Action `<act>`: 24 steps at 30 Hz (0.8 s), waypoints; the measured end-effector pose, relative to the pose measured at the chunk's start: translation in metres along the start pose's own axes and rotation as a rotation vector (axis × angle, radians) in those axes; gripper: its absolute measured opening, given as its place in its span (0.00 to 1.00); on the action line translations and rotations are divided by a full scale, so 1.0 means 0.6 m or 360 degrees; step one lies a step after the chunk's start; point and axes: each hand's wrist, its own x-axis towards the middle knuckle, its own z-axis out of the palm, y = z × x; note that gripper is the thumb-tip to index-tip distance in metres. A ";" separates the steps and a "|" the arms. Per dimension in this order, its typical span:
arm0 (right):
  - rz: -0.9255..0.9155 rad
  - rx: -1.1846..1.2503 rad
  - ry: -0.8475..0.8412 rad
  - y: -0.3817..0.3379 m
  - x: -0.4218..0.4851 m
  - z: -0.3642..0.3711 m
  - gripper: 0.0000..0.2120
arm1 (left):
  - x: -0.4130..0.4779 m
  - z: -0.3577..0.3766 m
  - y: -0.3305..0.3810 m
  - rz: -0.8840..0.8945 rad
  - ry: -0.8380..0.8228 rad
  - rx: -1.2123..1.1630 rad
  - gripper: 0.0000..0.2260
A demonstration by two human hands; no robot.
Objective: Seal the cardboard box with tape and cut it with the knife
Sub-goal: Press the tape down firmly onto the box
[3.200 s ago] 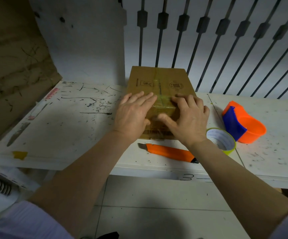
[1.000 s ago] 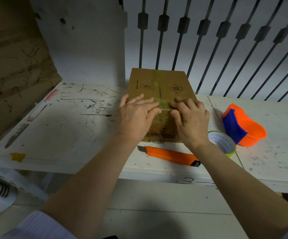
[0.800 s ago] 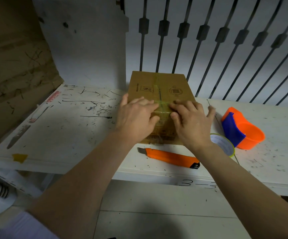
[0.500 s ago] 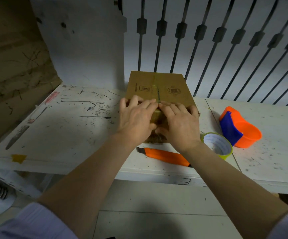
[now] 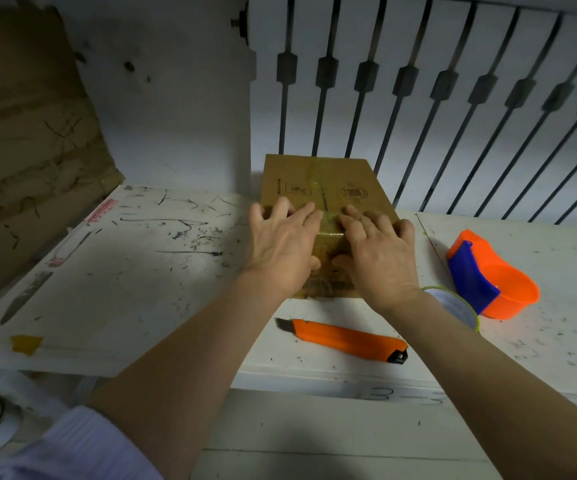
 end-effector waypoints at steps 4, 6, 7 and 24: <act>0.0063 0.0186 -0.0145 0.007 0.019 -0.005 0.24 | 0.021 0.005 -0.009 -0.0009 -0.0043 -0.0036 0.32; 0.0142 0.0355 -0.0149 0.006 0.034 -0.002 0.25 | 0.033 0.011 -0.019 -0.0030 -0.0027 -0.0040 0.31; 0.0170 0.0416 -0.0134 0.004 0.042 0.000 0.26 | 0.040 0.015 -0.024 -0.0043 -0.0027 -0.0050 0.31; 0.0171 0.0592 -0.0103 0.036 0.028 -0.016 0.35 | 0.038 0.027 -0.017 -0.0229 0.0049 -0.0117 0.40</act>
